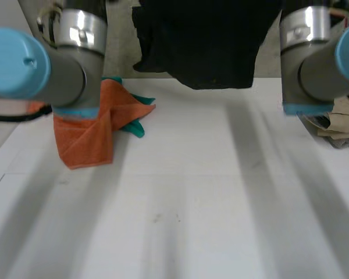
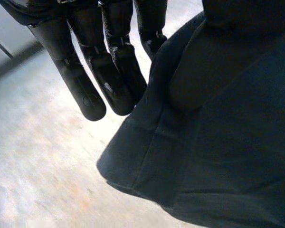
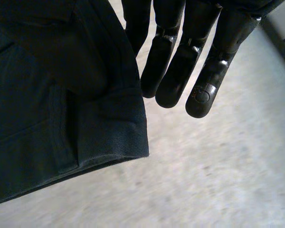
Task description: Fold the laundry.
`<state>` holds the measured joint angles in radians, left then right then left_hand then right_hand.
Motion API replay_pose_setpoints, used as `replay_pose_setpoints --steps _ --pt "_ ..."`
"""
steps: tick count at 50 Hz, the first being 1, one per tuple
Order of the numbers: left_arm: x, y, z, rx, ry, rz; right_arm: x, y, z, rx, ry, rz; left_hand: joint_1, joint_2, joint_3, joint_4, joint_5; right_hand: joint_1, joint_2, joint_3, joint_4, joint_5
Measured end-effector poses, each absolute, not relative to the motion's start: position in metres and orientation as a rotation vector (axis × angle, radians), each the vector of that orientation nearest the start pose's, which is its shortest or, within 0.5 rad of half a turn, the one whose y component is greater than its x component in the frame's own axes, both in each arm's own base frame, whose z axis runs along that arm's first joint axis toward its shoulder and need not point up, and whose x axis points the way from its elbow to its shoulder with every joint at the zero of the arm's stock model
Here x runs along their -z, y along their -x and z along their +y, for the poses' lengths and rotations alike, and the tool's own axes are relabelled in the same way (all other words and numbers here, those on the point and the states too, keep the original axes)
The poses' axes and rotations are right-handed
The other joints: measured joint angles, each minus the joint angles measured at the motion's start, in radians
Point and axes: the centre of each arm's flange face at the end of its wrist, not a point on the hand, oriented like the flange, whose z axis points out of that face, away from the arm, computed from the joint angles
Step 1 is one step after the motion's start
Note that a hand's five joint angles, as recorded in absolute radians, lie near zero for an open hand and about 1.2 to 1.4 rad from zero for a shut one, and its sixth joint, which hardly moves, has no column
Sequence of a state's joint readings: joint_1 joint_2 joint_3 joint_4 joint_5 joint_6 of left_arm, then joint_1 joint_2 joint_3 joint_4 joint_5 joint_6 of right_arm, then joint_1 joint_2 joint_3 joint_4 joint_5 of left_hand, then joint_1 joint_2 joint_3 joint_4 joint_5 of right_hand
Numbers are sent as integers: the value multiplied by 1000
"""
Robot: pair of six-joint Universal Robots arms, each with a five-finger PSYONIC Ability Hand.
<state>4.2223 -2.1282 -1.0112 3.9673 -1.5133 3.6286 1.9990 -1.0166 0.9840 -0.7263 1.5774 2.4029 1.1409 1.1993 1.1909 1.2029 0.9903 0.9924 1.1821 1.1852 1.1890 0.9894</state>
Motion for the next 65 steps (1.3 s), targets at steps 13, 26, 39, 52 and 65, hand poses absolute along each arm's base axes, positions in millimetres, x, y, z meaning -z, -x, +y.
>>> replay_pose_setpoints --steps 13,26,39,52,65 --pt "-204 323 -289 2444 -1020 1761 -218 -306 -346 2560 1214 1758 0 3 3 0 0 0 0 0 0 3" --pt "-170 285 -165 1745 -1385 2194 -180 -262 -259 1747 1541 2301 0 3 3 0 0 0 0 0 0 3" --pt "-171 255 -69 1140 -1777 2344 -179 -214 -165 1165 2045 2360 0 3 3 0 15 0 0 0 0 3" --pt "-184 291 -117 1395 -1678 2280 -188 -224 -187 1455 1995 2311 0 3 3 0 35 0 0 0 0 4" --pt "-189 314 -192 1659 -1475 2206 -180 -237 -211 1614 1867 2303 -953 -978 -966 -985 -932 0 0 0 0 13"
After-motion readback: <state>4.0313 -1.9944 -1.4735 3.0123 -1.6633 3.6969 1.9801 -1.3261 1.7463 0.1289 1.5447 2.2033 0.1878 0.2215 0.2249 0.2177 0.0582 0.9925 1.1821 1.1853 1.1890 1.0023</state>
